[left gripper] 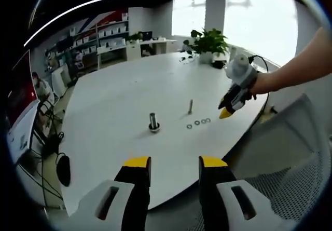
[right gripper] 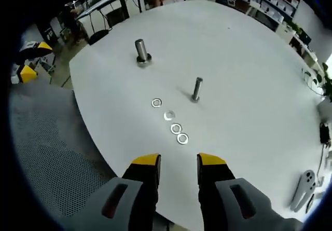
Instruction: Place the washer onto the threaded stud by aligning its center hole with the stud, sliding it down to the base, and recovering from edge contact or off-axis alignment until the washer reaches the visible bottom stop.
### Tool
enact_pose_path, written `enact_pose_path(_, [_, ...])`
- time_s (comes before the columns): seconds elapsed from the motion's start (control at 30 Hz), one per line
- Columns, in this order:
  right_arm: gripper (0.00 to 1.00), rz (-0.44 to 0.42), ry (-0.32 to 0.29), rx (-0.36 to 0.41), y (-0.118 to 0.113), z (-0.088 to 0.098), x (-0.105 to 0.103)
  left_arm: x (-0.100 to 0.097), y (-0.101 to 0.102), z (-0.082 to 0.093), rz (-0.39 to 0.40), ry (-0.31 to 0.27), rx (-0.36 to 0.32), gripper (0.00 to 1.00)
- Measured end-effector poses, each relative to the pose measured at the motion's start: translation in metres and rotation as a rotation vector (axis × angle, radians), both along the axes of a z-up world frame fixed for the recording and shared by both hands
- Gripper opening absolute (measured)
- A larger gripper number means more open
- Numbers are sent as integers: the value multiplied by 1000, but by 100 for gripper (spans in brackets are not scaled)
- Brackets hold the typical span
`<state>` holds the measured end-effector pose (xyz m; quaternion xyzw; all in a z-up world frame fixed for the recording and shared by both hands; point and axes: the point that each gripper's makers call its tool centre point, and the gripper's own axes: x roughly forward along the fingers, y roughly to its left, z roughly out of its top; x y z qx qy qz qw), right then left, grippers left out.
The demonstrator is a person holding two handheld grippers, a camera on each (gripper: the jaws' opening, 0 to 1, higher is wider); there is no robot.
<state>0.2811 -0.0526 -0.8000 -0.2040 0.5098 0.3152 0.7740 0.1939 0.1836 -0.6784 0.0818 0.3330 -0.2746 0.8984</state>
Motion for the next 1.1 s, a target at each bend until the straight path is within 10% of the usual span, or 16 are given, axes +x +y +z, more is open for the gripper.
enact_pose_path(0.67, [24, 31, 68, 9, 9, -28, 23, 1, 7, -6, 21, 16, 37, 33])
enact_pose_path(1.1, [16, 212, 78, -121, 10, -40, 22, 1, 10, -8, 34, 19, 54, 33])
